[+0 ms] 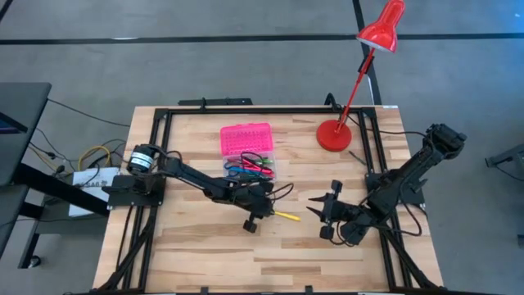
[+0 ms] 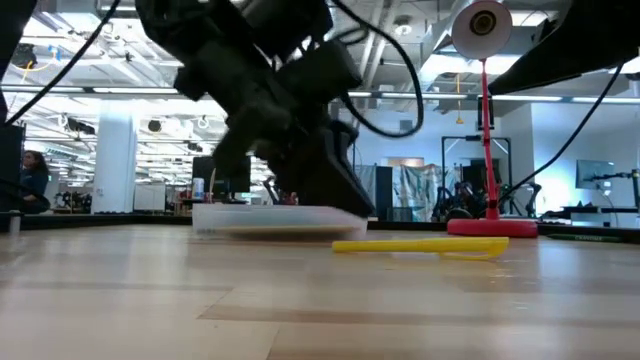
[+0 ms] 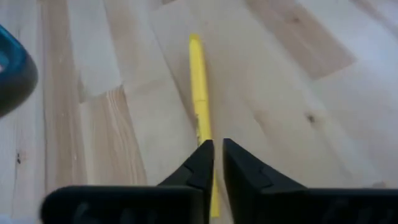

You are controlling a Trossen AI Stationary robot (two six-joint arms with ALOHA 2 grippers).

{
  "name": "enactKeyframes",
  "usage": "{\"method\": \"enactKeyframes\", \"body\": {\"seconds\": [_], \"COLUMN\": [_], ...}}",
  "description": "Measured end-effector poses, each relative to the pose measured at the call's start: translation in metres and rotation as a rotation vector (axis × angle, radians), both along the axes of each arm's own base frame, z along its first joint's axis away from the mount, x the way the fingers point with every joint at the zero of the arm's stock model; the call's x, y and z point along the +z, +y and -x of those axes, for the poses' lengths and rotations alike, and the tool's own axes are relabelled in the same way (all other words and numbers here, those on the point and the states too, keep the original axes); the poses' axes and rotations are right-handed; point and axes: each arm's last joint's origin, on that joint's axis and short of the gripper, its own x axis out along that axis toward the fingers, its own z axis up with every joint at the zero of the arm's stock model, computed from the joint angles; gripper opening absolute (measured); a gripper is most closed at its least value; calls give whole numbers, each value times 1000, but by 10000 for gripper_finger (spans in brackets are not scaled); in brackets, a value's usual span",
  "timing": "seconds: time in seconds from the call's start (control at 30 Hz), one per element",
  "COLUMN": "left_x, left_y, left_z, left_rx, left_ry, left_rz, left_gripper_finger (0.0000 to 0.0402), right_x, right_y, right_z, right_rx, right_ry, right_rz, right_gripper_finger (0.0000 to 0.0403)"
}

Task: Pick & place school supplies into a supply box
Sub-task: Put the yellow pen into the pink supply box

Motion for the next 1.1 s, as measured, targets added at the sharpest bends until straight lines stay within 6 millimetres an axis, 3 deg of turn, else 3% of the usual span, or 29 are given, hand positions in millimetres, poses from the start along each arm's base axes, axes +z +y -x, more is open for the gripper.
{"method": "enactKeyframes", "body": {"seconds": [0.3,0.43,0.57,0.83,1.1], "left_x": [-8,-12,-30,-37,-39], "left_y": [7,7,8,22,26], "left_z": [-7,-8,-11,-15,-14], "left_rx": [23,25,11,41,94], "left_ry": [-36,-34,8,32,56], "left_rz": [39,48,82,173,189], "left_gripper_finger": [135,156,159,148,32], "right_x": [0,0,0,0,0], "right_y": [-1,-1,-1,-2,-2], "right_z": [-1,-1,-1,-1,-1], "right_rx": [-2,0,0,-3,-3], "right_ry": [6,6,6,5,5], "right_rz": [-7,-7,-7,-6,-6], "right_gripper_finger": [112,112,112,112,112]}}
